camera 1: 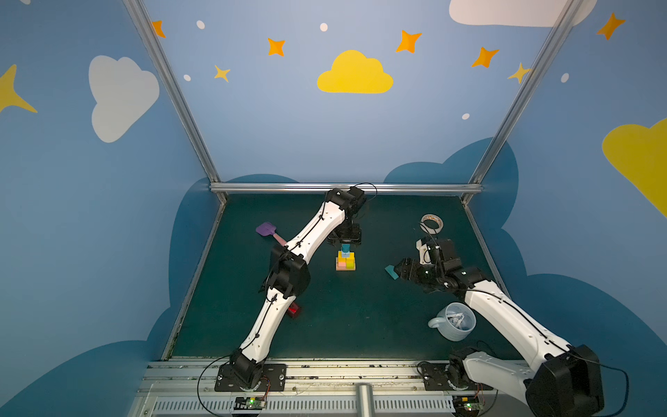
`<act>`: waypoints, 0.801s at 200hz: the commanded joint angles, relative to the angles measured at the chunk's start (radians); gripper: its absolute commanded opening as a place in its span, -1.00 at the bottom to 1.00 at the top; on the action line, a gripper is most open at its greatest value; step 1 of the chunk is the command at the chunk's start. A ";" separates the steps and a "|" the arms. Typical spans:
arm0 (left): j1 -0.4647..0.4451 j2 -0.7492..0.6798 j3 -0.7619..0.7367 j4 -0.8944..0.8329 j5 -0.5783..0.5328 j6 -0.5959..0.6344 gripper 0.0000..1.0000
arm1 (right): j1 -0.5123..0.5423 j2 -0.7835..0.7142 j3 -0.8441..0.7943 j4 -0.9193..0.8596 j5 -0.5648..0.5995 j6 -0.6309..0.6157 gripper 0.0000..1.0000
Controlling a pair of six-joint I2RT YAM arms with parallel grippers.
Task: Build the wood block tower
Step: 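Raise the left gripper off the stack while the right gripper reaches the teal wedge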
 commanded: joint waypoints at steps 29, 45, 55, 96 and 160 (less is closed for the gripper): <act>0.006 -0.115 0.023 -0.015 -0.040 0.011 0.57 | -0.005 0.017 0.001 -0.007 0.008 -0.012 0.62; 0.008 -0.151 0.024 -0.013 -0.045 0.012 0.58 | -0.008 0.036 0.009 -0.007 0.015 -0.020 0.62; 0.008 -0.173 0.023 -0.012 -0.047 0.012 0.58 | -0.009 0.053 0.015 -0.007 0.016 -0.029 0.62; 0.006 -0.281 0.005 -0.023 -0.080 0.016 0.59 | -0.026 0.166 0.077 -0.033 0.023 -0.101 0.62; -0.024 -0.628 -0.427 0.256 -0.085 0.012 0.56 | -0.061 0.402 0.229 -0.067 0.011 -0.210 0.62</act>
